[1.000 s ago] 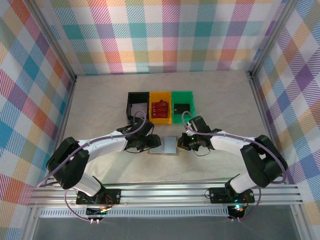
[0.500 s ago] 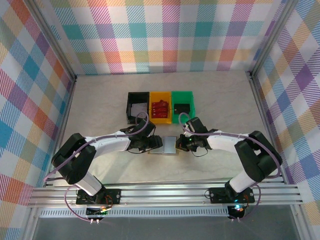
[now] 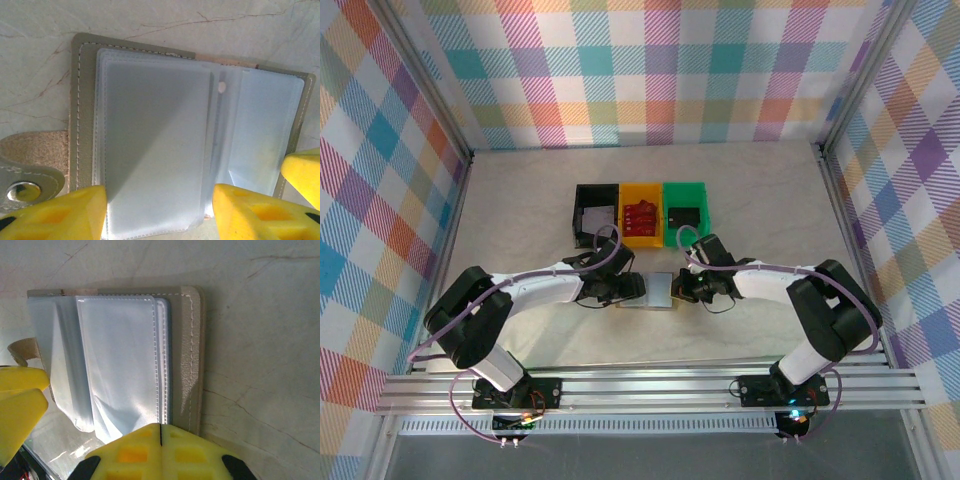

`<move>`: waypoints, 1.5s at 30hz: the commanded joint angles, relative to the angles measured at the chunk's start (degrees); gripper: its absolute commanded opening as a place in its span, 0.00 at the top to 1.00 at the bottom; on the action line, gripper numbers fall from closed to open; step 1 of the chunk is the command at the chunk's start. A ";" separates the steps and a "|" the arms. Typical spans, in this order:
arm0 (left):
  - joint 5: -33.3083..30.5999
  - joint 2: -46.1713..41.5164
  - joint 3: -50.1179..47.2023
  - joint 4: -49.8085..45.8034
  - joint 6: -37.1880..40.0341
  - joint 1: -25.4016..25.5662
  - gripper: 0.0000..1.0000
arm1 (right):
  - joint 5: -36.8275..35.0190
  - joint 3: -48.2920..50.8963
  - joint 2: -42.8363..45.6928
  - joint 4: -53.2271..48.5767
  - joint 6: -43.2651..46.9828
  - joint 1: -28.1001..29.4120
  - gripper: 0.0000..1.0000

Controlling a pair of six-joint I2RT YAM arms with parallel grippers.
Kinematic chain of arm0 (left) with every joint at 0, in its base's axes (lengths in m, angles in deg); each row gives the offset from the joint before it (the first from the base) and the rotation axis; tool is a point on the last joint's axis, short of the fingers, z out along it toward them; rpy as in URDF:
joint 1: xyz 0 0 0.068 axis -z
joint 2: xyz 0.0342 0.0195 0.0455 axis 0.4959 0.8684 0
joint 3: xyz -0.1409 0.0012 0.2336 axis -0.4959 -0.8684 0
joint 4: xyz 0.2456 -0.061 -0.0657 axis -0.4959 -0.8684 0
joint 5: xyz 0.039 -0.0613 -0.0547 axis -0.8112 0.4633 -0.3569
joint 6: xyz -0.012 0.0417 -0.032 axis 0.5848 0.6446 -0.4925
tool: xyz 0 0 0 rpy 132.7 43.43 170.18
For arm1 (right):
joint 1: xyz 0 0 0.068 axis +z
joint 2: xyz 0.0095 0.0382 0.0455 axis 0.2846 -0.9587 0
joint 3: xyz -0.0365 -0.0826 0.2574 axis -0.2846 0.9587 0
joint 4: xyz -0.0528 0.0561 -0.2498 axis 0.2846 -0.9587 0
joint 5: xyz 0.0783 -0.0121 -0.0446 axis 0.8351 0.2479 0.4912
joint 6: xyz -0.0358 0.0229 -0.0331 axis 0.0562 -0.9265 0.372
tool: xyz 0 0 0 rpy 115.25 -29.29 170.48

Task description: Take the credit cards out of the card holder

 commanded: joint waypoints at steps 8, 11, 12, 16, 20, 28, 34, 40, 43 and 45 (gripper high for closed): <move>-2.15 1.39 2.15 -3.87 1.97 1.24 0.41 | -0.61 -0.72 -0.63 0.64 0.71 0.30 1.00; -1.60 1.73 2.21 -3.06 1.49 1.45 0.41 | -0.44 -0.72 -0.82 0.85 0.63 0.30 1.00; -1.25 1.87 2.11 -2.52 1.19 1.51 0.41 | -0.35 -0.72 -0.85 0.94 0.63 0.30 1.00; -0.47 2.69 2.45 -2.02 0.58 1.92 0.41 | -0.08 -0.70 -1.19 1.13 0.56 0.30 1.00; 0.13 2.84 2.80 0.25 0.06 1.98 0.41 | 0.09 -0.63 -1.10 1.18 0.54 0.30 1.00; 0.62 1.93 4.08 0.08 -0.44 2.18 0.41 | 0.44 -0.54 -1.17 1.41 0.56 0.29 1.00; 1.50 1.34 4.80 0.70 -1.26 2.56 0.41 | 0.71 -0.43 -1.28 1.65 0.54 0.30 1.00; 2.82 1.19 5.46 2.24 -2.59 2.89 0.41 | 0.84 -0.37 -1.19 1.81 0.54 0.30 1.00; 3.93 0.95 6.42 3.45 -3.73 3.17 0.41 | 1.32 -0.07 -0.85 2.42 0.62 0.30 1.00; 4.27 0.98 7.96 3.60 -3.96 3.63 0.41 | 1.65 0.23 -0.59 2.94 0.67 0.30 1.00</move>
